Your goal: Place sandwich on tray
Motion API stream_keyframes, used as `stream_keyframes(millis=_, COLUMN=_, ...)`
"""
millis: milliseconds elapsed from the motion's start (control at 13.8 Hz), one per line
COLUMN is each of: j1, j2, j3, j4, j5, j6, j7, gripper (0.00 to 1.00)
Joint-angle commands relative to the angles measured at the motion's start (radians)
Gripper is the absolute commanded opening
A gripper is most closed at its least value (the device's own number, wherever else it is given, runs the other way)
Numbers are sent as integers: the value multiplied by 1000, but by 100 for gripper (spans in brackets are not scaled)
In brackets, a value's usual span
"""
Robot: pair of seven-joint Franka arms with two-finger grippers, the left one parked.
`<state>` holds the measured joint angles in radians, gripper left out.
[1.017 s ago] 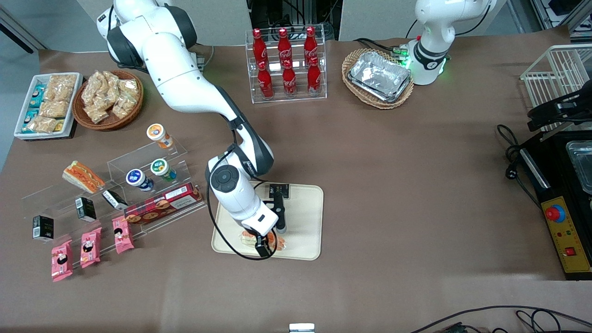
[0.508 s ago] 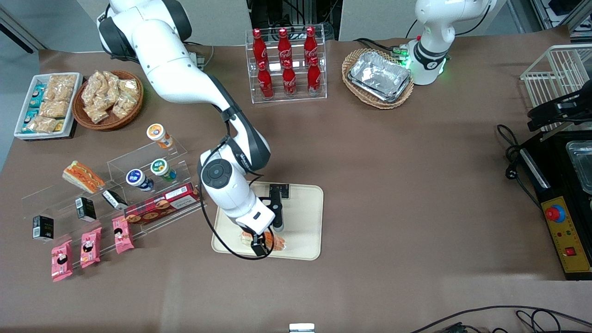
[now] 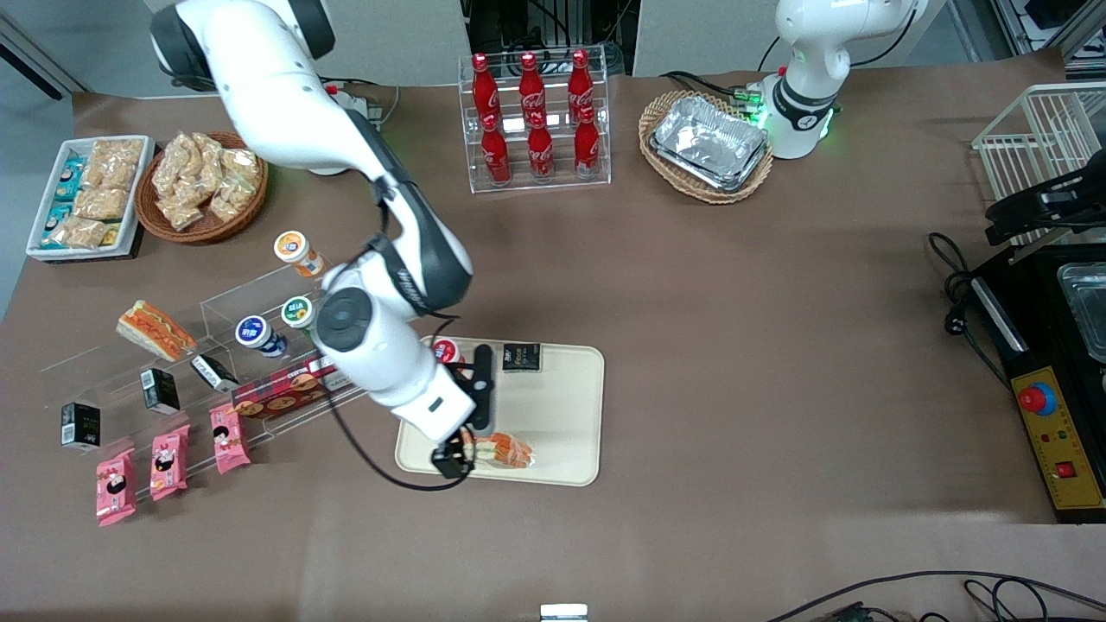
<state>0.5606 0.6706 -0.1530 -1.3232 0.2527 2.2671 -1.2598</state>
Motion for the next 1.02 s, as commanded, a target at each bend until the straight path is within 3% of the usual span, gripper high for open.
stream_keyframes(millis=0, j1=-56, j2=-106, j3=-3, j4=-13, j5=83, j6=-122, j7=16, gripper=100)
stream_keyframes(millis=218, j1=-100, j2=-190, j3=-3, j4=-19, j5=118, j6=-213, j7=220, gripper=100)
stream_keyframes(millis=726, j1=-105, j2=-391, j3=-60, j4=-19, j5=102, j6=-438, j7=894, gripper=100)
stream_keyframes(millis=872, j1=-117, j2=-445, j3=-69, j4=-19, j5=60, j6=-507, j7=1095, gripper=100)
stream_keyframes(millis=944, j1=-136, j2=-480, j3=-60, j4=-19, j5=10, j6=-550, j7=1208, gripper=100)
